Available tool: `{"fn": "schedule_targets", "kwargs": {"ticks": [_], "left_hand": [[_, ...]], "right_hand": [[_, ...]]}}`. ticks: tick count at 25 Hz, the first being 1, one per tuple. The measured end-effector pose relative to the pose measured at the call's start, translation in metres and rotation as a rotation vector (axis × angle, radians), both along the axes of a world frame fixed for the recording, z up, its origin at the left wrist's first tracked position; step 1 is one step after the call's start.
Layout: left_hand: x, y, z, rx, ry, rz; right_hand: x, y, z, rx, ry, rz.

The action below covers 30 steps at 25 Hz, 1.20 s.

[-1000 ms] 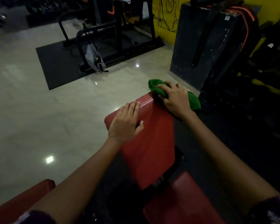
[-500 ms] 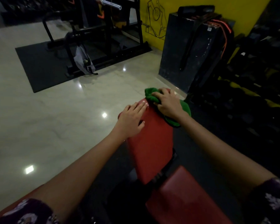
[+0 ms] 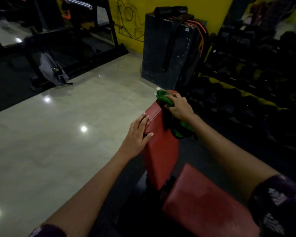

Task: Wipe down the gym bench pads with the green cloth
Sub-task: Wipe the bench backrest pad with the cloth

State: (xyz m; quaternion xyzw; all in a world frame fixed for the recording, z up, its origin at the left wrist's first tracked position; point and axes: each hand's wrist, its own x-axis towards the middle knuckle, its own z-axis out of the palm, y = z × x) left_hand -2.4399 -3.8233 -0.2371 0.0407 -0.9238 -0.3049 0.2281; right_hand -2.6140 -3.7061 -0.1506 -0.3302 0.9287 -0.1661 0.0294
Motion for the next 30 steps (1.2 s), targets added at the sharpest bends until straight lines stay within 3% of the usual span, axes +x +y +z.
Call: {"fn": "schedule_targets", "kwargs": {"ticks": [3, 5, 8, 10, 13, 17, 23, 27, 30], "left_hand": [[0.005, -0.001, -0.004, 0.051, 0.023, -0.046], [0.007, -0.004, -0.004, 0.144, 0.028, -0.066], [0.008, -0.008, -0.003, 0.370, -0.007, -0.060], [0.005, -0.011, -0.005, 0.413, 0.001, -0.076], [0.001, -0.022, -0.011, 0.429, 0.019, -0.137], [0.000, -0.043, -0.010, 0.510, 0.034, -0.207], [-0.002, -0.061, -0.007, 0.391, -0.050, -0.331], [-0.004, -0.076, -0.004, 0.368, -0.118, -0.424], [-0.009, -0.082, 0.000, 0.466, -0.097, -0.413]], "right_hand": [[0.024, -0.003, -0.008, 0.070, 0.095, 0.022], [0.036, 0.001, -0.012, 0.050, 0.035, 0.093], [0.032, -0.001, -0.007, -0.083, -0.089, -0.107], [0.052, -0.003, -0.013, -0.105, -0.036, -0.128], [0.083, 0.006, -0.028, -0.127, -0.033, 0.008], [0.080, -0.001, -0.017, -0.150, -0.083, -0.073], [0.147, 0.017, -0.067, -0.373, 0.085, -0.017], [0.136, 0.011, -0.074, -0.258, 0.383, -0.002], [0.144, 0.026, -0.092, -0.189, 0.546, 0.035]]}}
